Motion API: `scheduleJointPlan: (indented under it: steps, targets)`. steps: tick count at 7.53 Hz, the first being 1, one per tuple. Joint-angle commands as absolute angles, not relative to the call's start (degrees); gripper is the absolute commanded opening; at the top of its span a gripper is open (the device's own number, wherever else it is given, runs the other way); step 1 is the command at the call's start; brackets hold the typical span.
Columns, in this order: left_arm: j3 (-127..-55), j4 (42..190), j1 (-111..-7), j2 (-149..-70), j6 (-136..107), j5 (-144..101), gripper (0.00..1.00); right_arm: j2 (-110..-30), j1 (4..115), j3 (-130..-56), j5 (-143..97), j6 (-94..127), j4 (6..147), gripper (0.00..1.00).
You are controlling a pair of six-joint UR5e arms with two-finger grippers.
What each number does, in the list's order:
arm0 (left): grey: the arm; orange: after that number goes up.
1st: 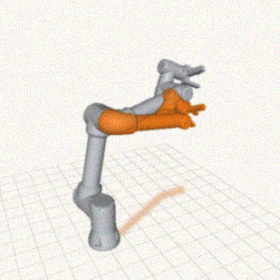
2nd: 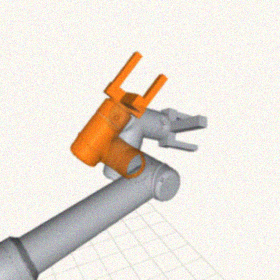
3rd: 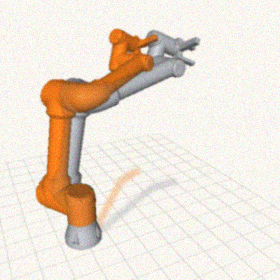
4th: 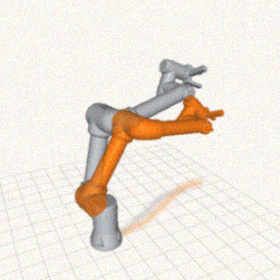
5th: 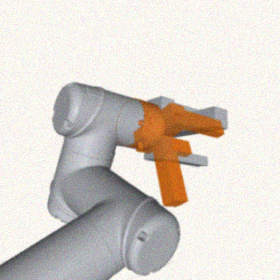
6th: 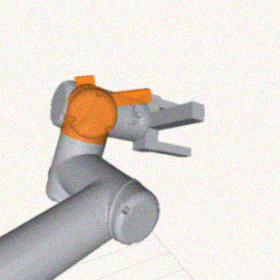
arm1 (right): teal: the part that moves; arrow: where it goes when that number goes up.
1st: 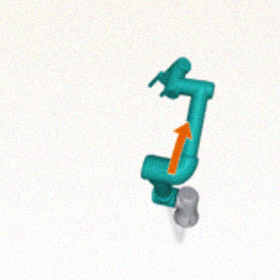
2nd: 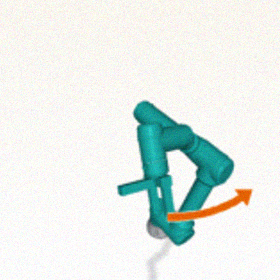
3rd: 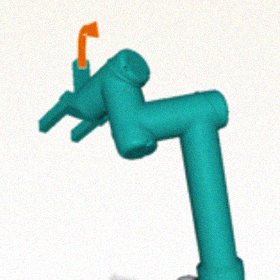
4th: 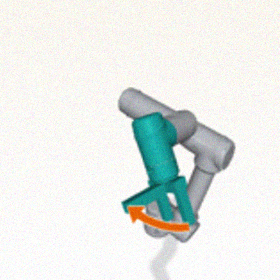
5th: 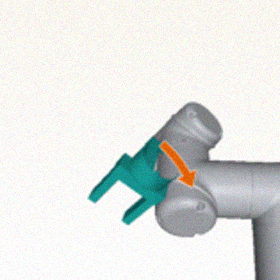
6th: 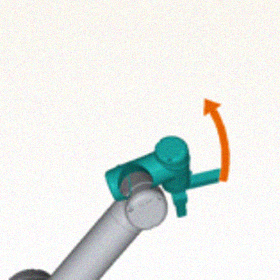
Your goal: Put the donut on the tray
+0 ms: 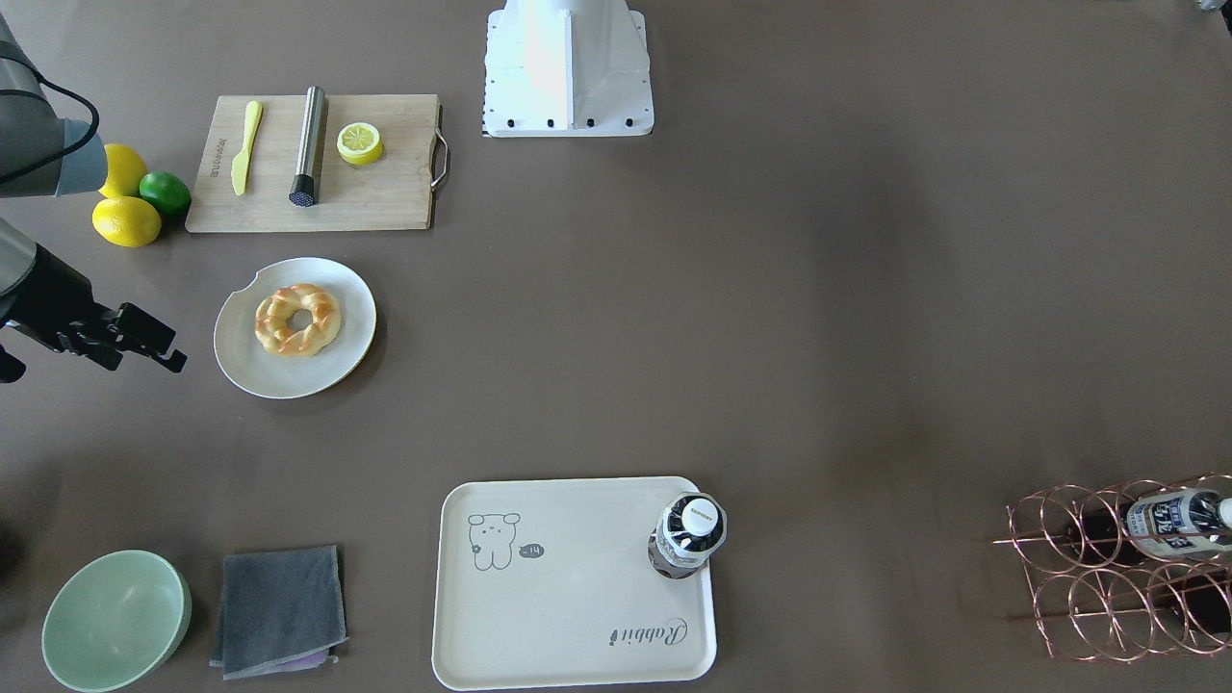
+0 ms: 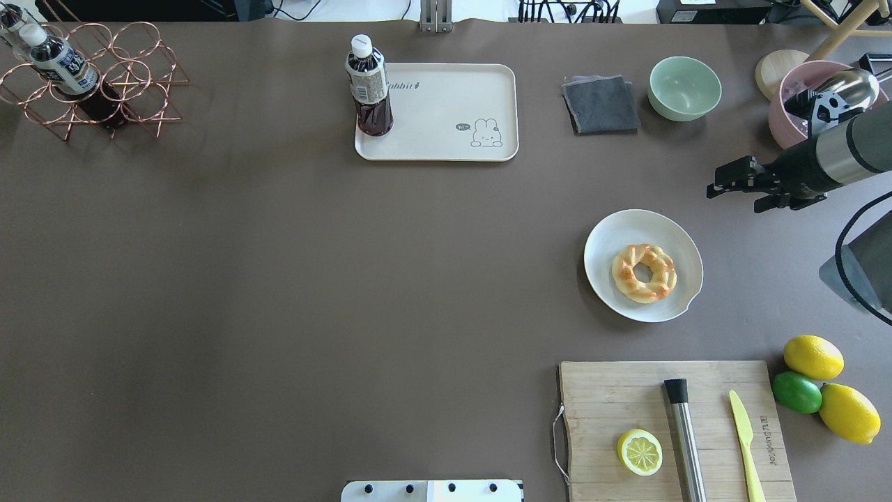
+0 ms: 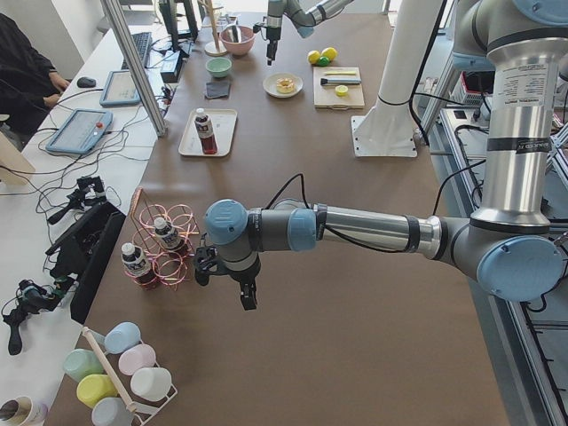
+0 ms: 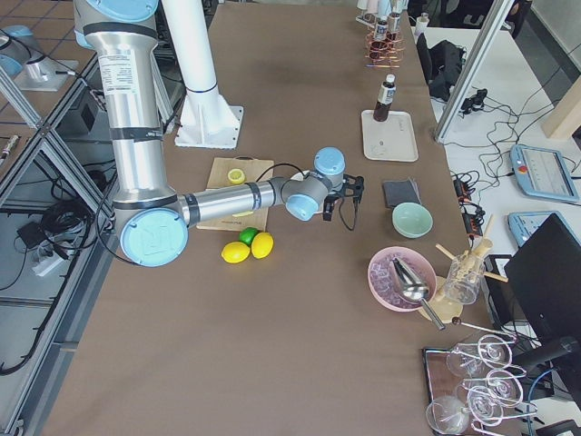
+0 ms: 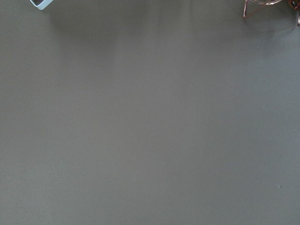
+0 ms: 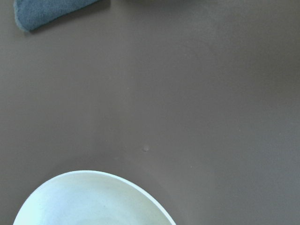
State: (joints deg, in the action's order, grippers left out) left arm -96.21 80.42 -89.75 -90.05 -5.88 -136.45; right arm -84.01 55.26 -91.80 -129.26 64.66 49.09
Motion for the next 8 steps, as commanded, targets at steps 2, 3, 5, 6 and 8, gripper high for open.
scheduleJointPlan:
  steps: [2,3,5,6,8]
  targets:
    - [-96.24,80.42,-89.65,-90.09,-6.06,-136.49,0.98,-85.24,51.07,-91.67,-128.67,64.69,48.96,1.0]
    - [-96.33,80.51,-89.74,-90.17,-6.06,-136.41,0.98,-85.69,49.67,-91.67,-128.41,64.69,49.04,1.0]
    - [-96.59,80.42,-89.74,-90.09,-6.06,-136.41,0.98,-86.57,47.82,-91.67,-125.08,64.6,49.04,0.99]
    - [-96.59,80.42,-89.82,-90.0,-6.06,-136.32,0.98,-86.66,47.9,-91.76,-124.72,64.6,49.04,0.93]
    - [-96.42,80.42,-89.82,-89.91,-5.89,-136.32,0.98,-87.45,47.9,-92.11,-124.63,64.6,48.78,0.15]
